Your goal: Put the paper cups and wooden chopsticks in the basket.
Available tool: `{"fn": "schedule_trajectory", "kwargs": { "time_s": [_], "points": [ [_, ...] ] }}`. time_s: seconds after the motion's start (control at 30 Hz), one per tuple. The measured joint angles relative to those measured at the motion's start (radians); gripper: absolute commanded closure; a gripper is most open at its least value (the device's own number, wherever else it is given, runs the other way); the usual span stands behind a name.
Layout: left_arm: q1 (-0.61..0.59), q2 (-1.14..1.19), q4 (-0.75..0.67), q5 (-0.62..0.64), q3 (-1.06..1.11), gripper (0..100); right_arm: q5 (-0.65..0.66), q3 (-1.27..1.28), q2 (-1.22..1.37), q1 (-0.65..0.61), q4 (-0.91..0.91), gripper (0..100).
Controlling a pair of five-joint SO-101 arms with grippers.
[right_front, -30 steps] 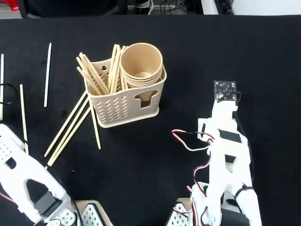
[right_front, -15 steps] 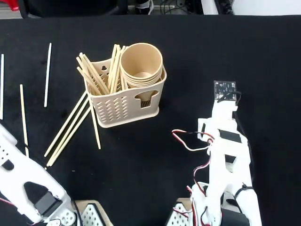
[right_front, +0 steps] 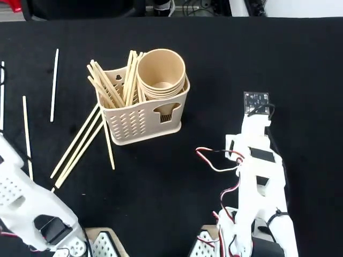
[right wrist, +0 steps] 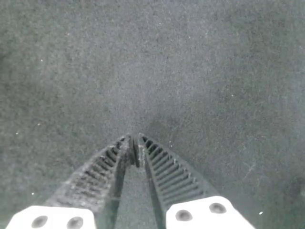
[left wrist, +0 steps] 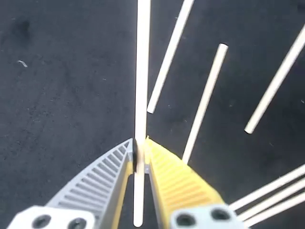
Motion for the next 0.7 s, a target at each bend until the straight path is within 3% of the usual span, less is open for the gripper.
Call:
{"fn": "schedule_trajectory", "kwargs": {
  "time_s": [0.37, 0.7],
  "points": [
    [0.095, -0.437, -0.066, 0.002, 0.416, 97, 0.0, 0.0, 0.0, 0.0, 0.0, 97.7],
    [0.238, -1.234, -0.52, 0.0, 1.197, 97, 0.0, 0.0, 0.0, 0.0, 0.0, 97.7]
  ]
}}
